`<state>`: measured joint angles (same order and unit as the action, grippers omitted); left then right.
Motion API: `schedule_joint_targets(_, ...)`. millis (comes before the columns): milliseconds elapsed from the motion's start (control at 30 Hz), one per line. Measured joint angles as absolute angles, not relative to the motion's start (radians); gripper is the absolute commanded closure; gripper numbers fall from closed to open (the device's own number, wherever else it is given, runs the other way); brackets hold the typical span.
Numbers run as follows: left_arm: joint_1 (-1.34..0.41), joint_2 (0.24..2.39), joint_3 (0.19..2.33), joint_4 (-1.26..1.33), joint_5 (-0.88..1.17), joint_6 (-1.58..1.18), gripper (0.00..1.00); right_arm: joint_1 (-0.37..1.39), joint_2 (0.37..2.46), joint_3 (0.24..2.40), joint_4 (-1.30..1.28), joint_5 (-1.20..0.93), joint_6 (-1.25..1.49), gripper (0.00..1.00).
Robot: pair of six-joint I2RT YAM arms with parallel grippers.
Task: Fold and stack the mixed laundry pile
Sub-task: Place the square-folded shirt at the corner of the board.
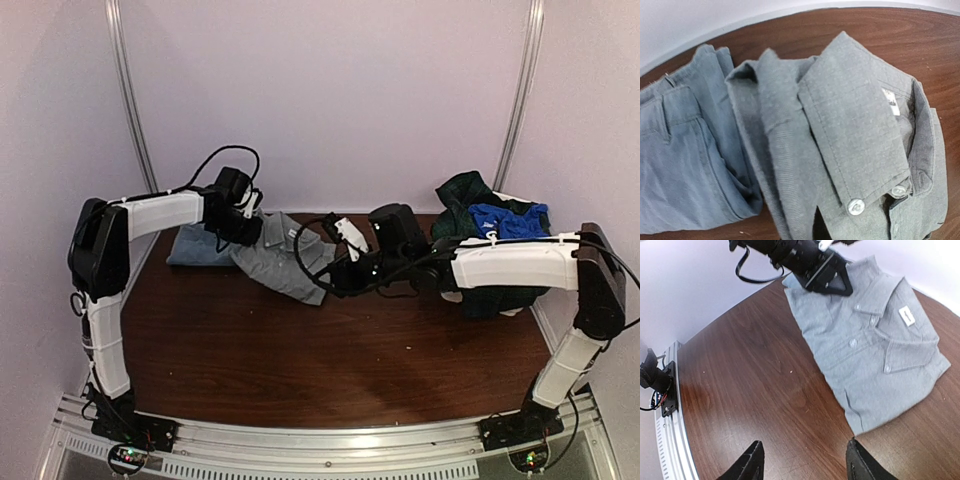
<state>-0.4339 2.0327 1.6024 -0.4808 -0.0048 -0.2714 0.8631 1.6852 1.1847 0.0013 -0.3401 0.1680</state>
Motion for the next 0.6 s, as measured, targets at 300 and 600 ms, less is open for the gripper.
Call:
schedule_joint_targets(300,-0.404,2.118,1.926,-0.671,-0.143,-0.135,1.00,0.850,1.673,1.121,0.014,-0.340,0.174,0.40)
schedule_joint_targets(600,-0.327,2.119,2.007,-0.742,-0.194,-0.059,1.00,0.850,1.672,1.119,0.035,-0.344,0.184,0.40)
